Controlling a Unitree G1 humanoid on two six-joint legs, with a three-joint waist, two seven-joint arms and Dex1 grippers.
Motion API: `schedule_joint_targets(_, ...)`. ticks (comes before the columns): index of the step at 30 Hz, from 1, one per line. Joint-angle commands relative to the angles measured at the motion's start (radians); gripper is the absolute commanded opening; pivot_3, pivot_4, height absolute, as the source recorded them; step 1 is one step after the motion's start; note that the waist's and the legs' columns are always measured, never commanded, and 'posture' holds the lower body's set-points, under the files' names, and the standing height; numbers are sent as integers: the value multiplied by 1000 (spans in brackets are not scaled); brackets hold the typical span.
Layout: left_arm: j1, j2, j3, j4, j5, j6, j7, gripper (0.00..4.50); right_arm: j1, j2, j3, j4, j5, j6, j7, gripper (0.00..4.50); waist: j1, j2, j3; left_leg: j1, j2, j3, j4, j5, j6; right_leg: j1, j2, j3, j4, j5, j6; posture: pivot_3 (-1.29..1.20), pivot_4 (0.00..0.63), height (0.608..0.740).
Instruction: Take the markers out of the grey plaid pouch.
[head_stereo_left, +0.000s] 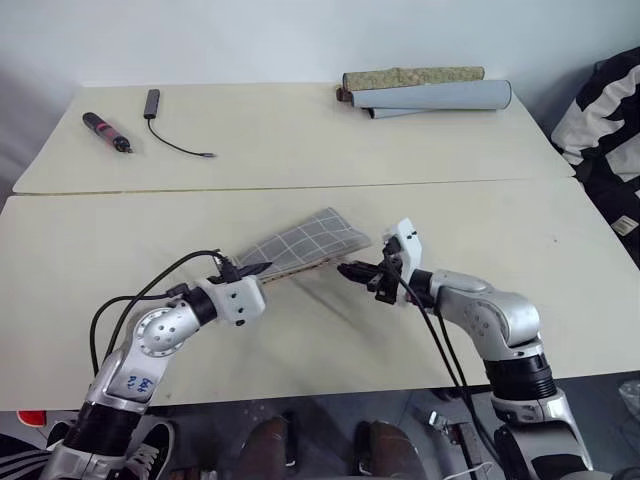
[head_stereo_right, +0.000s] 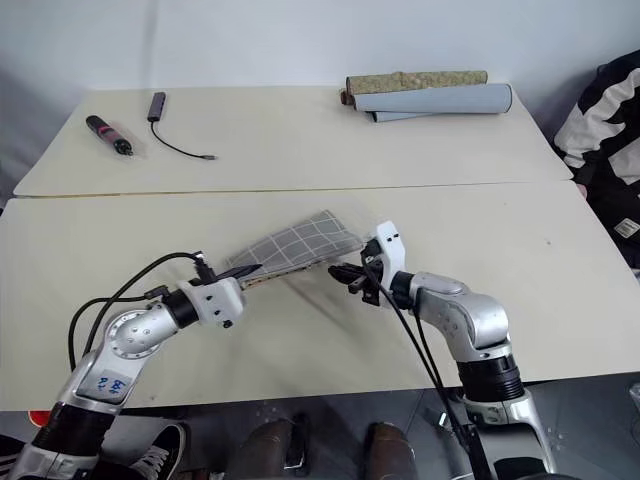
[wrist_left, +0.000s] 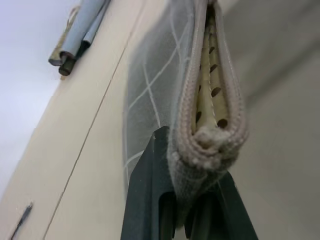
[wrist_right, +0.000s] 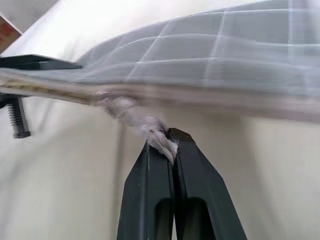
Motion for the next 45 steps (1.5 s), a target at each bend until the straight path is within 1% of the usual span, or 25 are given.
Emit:
schedule_joint_targets(1, 32, 44, 97, 3, -47, -24, -4, 0, -37, -88, -81, 84, -56, -84, 10, 13, 1, 0, 0, 0, 0, 0, 0, 0, 0, 0, 0, 0, 0, 0, 0, 0, 150, 740)
schedule_joint_targets(4, 43, 52, 113, 8, -74, -38, -15, 0, -53, -134, -82, 152, -84, -137, 40, 13, 4, 0, 0, 0, 0, 0, 1, -1, 1, 1, 0, 0, 0, 0, 0, 0, 150, 740)
schedule_joint_targets(6, 49, 55, 115, 14, -60, -45, -7, 0, -55, -147, -82, 175, -90, -155, 60, 13, 3, 0, 0, 0, 0, 0, 1, -1, 1, 1, 0, 0, -1, 0, 0, 0, 150, 740)
schedule_joint_targets(8, 53, 43, 120, 5, -84, -34, -10, 0, -57, -148, -81, 188, -103, -176, 61, 13, 2, 0, 0, 0, 0, 0, 1, -1, 1, 1, 0, 0, -1, 0, 0, 0, 150, 740)
schedule_joint_targets(12, 51, 24, 120, 2, -117, -11, -16, 0, -58, -148, -70, 186, -118, -195, 73, 13, 2, 0, 0, 0, 0, 1, 1, -1, 1, 1, 0, -1, 0, 0, 0, 0, 150, 740)
schedule_joint_targets(14, 42, 11, 121, -12, -157, 30, -31, 0, -55, -152, -64, 159, -116, -196, 91, 13, 2, 0, 0, 0, 0, 1, 2, -1, 1, 1, 0, -1, 0, 0, 0, 0, 150, 740)
schedule_joint_targets(15, 40, 8, 120, -23, -190, 61, -53, 0, -53, -160, -76, 128, -69, -159, 131, 433, 2, 0, 0, 0, 0, 1, 2, -1, 1, 1, 0, -1, 0, 0, 0, 0, 150, 740)
schedule_joint_targets(16, 41, 7, 119, -34, -219, 89, -76, 0, -44, -177, -80, 87, -38, -138, 173, 643, 2, 0, 0, 0, 0, 0, 2, -1, 1, 1, 0, -1, 0, 0, 0, 0, 150, 740)
schedule_joint_targets(20, 38, 12, 121, -59, -260, 152, -119, 0, -25, -254, -95, -26, 34, -95, 284, 2029, 3, 0, 0, 0, 0, 0, 4, -2, 2, 2, 0, -1, -1, 0, 0, 0, 150, 740)
schedule_joint_targets(21, 33, 8, 126, -64, -278, 173, -126, 0, -38, -262, -105, -39, 33, -114, 285, 2369, 3, 0, 0, 0, 0, 0, 4, -3, 3, 2, 0, -1, -1, 0, 0, 0, 150, 740)
schedule_joint_targets(24, 18, 4, 129, -81, -319, 231, -150, 0, -72, -282, -104, -80, 4, -191, 306, 2369, 4, 0, 0, 0, 1, 0, 7, -7, -2, 3, -1, 0, -1, 0, 0, 0, 150, 740)
schedule_joint_targets(27, -9, -10, 123, -106, -357, 284, -163, 0, -123, -239, -77, -158, 39, -189, 303, 2369, 3, 0, 0, -1, 1, 0, 9, -8, -3, 2, 0, 0, -2, 0, 0, 0, 150, 740)
schedule_joint_targets(28, -20, -16, 121, -114, -370, 303, -165, 0, -139, -214, -74, -177, 57, -171, 284, 2195, 2, 0, 0, -1, 1, 0, 9, -8, -2, 2, 0, 0, -1, 0, 0, 0, 150, 740)
schedule_joint_targets(30, -57, -39, 128, -134, -411, 352, -161, 0, -164, -185, -34, -221, 33, -190, 273, 1753, 2, 0, 0, -1, 2, 0, 9, -7, -1, 3, 1, 0, 0, 0, 0, 0, 150, 740)
schedule_joint_targets(31, -77, -52, 137, -144, -439, 388, -157, 0, -178, -176, -21, -233, 26, -187, 267, 1423, 3, 0, 0, -1, 2, 0, 9, -7, -1, 3, 1, -1, 0, 0, 0, 0, 150, 740)
schedule_joint_targets(35, -116, -44, 120, -151, -414, 394, -172, 0, -191, -191, 43, -208, -53, -234, 277, 58, 6, 0, 0, -2, 1, 0, 12, -7, 1, 4, 0, -1, 0, 0, 0, 0, 150, 740)
schedule_joint_targets(38, -123, -46, 101, -162, -410, 404, -178, 0, -186, -211, 84, -164, -121, -285, 297, 23, 5, 0, 0, -2, 1, 1, 12, -7, 2, 4, 0, -1, 0, 0, 0, 0, 150, 740)
schedule_joint_targets(42, -119, -49, 77, -164, -394, 399, -185, 0, -197, -188, 71, -140, -119, -276, 285, 23, 4, 0, 0, -2, 1, 1, 12, -7, 2, 3, 1, -1, 0, 0, 0, 0, 150, 740)
schedule_joint_targets(45, -102, -49, 57, -161, -377, 383, -192, 0, -180, -191, 84, -111, -161, -299, 276, 23, 3, 0, 0, -2, 1, 1, 12, -6, 2, 3, 1, -1, 0, 0, 0, 0, 150, 740)
